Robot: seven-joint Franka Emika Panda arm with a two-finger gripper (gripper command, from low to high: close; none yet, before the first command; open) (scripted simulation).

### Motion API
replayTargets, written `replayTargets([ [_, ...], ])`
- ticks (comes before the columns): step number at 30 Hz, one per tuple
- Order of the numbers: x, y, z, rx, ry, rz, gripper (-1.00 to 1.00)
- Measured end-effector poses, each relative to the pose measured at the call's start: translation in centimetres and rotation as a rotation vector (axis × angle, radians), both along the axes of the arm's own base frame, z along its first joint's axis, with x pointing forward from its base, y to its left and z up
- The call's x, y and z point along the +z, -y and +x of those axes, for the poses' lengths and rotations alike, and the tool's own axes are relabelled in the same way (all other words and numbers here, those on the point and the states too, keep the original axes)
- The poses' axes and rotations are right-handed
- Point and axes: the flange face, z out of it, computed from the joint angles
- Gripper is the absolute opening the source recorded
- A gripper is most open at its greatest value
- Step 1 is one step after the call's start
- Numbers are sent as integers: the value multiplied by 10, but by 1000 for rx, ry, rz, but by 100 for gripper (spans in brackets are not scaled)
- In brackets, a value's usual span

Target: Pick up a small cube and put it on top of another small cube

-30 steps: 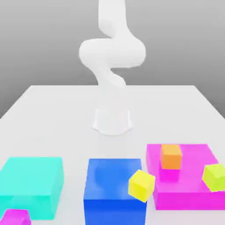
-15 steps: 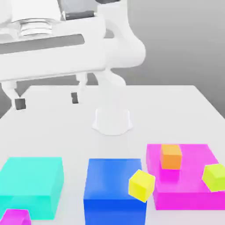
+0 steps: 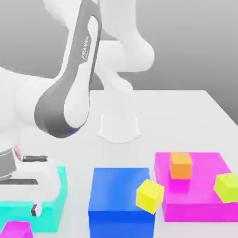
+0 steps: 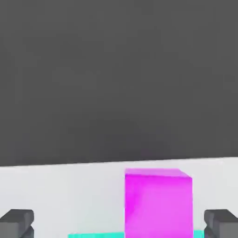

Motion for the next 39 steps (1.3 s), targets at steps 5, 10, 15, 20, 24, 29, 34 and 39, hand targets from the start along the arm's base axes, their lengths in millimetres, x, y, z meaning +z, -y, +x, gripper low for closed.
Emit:
replayTargets([
  [5, -60, 4, -2, 1, -13, -7, -100],
  [10, -66, 4, -3, 1, -14, -5, -100],
  [15, -8, -1, -2, 6, -14, 0, -100],
  [20, 34, -96, 10, 132, -20, 70, -100],
  [24, 72, -176, 6, 254, -25, 87, -100],
  [29, 123, -281, -22, 437, -22, 43, -100],
  [34, 105, -310, -40, 487, -13, -4, -100],
  [39, 91, -315, -42, 497, -12, -5, 100],
])
